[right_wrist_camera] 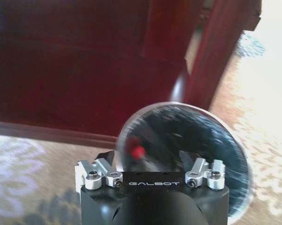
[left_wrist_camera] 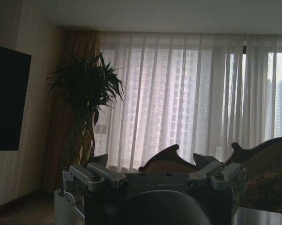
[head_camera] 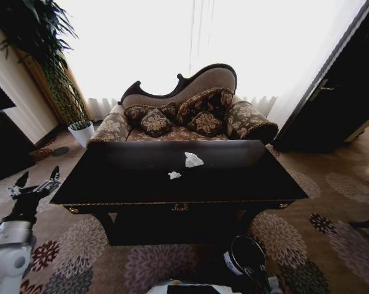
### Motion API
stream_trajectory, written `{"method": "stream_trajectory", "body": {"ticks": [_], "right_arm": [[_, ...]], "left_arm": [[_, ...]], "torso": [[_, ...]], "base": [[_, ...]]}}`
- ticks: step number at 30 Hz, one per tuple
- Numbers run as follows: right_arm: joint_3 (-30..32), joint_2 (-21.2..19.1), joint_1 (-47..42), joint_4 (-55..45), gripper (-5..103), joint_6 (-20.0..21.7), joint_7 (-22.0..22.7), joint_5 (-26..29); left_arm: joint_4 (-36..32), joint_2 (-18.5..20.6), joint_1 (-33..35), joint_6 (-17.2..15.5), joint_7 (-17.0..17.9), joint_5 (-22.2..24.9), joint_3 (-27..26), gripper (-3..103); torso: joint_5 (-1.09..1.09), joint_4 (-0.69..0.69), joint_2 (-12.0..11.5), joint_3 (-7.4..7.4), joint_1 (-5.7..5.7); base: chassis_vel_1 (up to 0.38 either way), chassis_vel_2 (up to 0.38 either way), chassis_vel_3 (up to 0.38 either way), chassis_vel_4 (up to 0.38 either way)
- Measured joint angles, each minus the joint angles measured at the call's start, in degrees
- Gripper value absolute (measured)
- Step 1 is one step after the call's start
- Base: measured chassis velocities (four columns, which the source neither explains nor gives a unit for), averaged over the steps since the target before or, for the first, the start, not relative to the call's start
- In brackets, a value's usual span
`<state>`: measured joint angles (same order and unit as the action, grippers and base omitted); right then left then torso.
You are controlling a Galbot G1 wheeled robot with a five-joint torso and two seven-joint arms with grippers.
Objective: Move to the front of the table and place the trash on the table into the trash bin.
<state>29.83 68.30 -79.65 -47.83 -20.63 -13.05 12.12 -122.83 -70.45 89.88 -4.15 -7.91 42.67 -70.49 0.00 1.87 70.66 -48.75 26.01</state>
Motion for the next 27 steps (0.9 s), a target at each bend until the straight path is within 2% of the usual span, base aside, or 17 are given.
{"method": "stream_trajectory", "body": {"ticks": [3,7,11,12,13,16,20,25,27], "right_arm": [[1.9,1.5,-3.3,-4.8,96,-1.8,-0.8,-2.7],[3.5,2.3,-7.2,-8.8,100,-2.6,-1.8,-3.6],[5.3,4.1,-12.5,-16.5,100,-2.5,-2.0,-2.4],[6.2,5.3,-15.2,-21.5,100,-2.1,-1.7,-1.7],[6.2,5.3,-15.2,-21.5,100,-2.1,-1.7,-1.7],[7.8,7.6,-21.1,-31.7,100,-1.1,-0.3,-0.1],[8.8,8.7,-26.0,-38.6,100,-1.1,1.1,0.5],[10.7,9.5,-32.2,-46.8,100,-2.3,2.4,1.4],[11.1,10.0,-35.6,-50.7,100,-4.1,3.5,1.6]], "left_arm": [[0.7,-0.3,-1.0,0.0,0.1,0.0,1.0,100],[1.6,-0.3,-1.7,0.0,0.4,-0.5,2.2,100],[3.0,-0.3,-3.0,0.3,0.6,-1.8,4.2,100],[3.4,-0.5,-3.7,0.3,0.6,-2.2,5.5,100],[3.4,-0.5,-3.7,0.3,0.6,-2.2,5.5,100],[4.4,-0.9,-5.2,0.4,0.7,-3.1,8.1,100],[5.6,-0.9,-6.5,0.6,0.7,-3.3,9.4,100],[7.4,-0.6,-8.2,1.0,0.7,-3.3,10.4,100],[8.0,-0.7,-9.0,1.1,0.7,-3.4,11.2,100]], "torso": [[-0.03,-0.03,0.0,0.0,0.0],[-0.02,0.0,0.0,0.0,0.0],[-0.01,0.01,0.0,0.0,0.0],[-0.03,0.0,0.0,0.0,-0.01],[-0.03,0.0,0.0,0.0,-0.01],[-0.03,0.0,0.0,0.0,0.0],[-0.01,0.0,0.0,0.0,0.0],[-0.02,-0.01,0.0,0.0,0.0],[-0.03,0.0,0.0,0.0,0.0]], "base": [[0.0,0.0,0.0,0.0],[0.0,0.0,0.0,0.0],[0.0,0.0,0.0,0.0],[0.0,0.0,0.0,0.0],[0.0,0.0,0.0,0.0],[0.0,0.0,0.0,0.0],[0.0,0.0,0.0,0.0],[0.0,0.0,0.0,0.0],[0.0,0.0,0.0,0.0]]}}
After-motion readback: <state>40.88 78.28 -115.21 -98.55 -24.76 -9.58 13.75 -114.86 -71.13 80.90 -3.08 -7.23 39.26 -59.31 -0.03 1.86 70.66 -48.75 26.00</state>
